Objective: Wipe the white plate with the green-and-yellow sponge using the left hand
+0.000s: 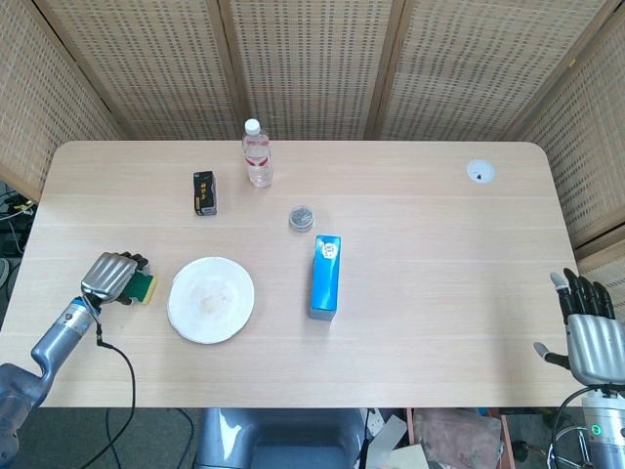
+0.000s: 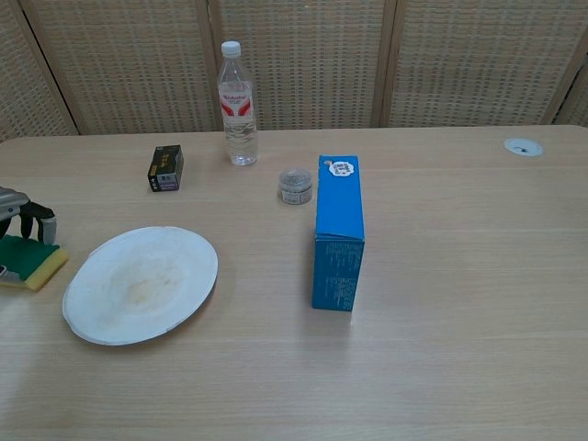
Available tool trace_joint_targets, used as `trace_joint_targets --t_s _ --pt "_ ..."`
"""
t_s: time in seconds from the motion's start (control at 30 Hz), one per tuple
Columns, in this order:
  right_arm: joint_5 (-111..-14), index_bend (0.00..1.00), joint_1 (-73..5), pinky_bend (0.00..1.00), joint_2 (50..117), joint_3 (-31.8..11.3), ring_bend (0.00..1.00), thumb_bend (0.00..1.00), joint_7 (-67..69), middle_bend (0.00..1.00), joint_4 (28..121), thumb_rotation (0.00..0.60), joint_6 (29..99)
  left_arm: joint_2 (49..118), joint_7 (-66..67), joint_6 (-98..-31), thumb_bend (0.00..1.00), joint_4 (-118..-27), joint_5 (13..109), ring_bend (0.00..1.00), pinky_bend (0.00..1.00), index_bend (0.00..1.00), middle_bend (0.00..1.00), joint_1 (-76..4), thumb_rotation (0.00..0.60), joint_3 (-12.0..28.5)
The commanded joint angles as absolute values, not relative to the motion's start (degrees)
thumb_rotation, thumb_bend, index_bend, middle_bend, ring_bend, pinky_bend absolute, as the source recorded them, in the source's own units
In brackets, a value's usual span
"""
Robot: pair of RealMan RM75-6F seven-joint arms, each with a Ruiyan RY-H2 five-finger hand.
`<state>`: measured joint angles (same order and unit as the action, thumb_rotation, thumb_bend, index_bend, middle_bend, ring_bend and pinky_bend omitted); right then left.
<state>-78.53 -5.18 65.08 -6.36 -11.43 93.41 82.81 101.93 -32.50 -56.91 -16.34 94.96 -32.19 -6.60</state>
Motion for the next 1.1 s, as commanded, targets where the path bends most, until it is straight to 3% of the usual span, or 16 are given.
trace_joint_targets --t_s 0.03,0.37,0.6,0.83,1.1 --pt "-78.5 0.00 -5.1 0.00 65.0 -6.3 0.00 0.00 -11.3 0.00 93.4 0.600 82.8 102.1 -32.4 -57.7 0.12 -16.1 94.6 0.43 0.54 0.54 0.46 -32.1 0.600 -6.2" --pt "-78.2 0.00 -4.3 0.00 64.4 -6.2 0.00 0.00 -10.4 0.00 93.6 0.600 83.7 99.2 -39.3 -64.7 0.14 -21.6 92.5 0.44 0.55 0.55 0.47 -33.7 0.600 -3.0" --pt "-78.3 0.00 -4.3 0.00 64.2 -6.3 0.00 0.00 -10.1 0.00 93.8 0.600 83.9 93.5 -49.3 -70.1 0.14 -38.7 91.3 0.44 0.56 0.56 0.47 -34.6 0.600 -0.4" --pt "-79.0 0.00 -4.4 0.00 64.1 -6.1 0.00 0.00 -10.2 0.00 94.1 0.600 83.7 91.2 -53.7 -66.0 0.14 -52.7 89.0 0.44 0.56 0.56 0.47 -34.4 0.600 -0.1" --pt "-79.3 0.00 -4.7 0.00 64.0 -6.0 0.00 0.00 -10.1 0.00 94.4 0.600 83.3 92.5 -53.8 -61.3 0.14 -56.7 86.4 0.44 0.56 0.56 0.47 -33.9 0.600 -0.2"
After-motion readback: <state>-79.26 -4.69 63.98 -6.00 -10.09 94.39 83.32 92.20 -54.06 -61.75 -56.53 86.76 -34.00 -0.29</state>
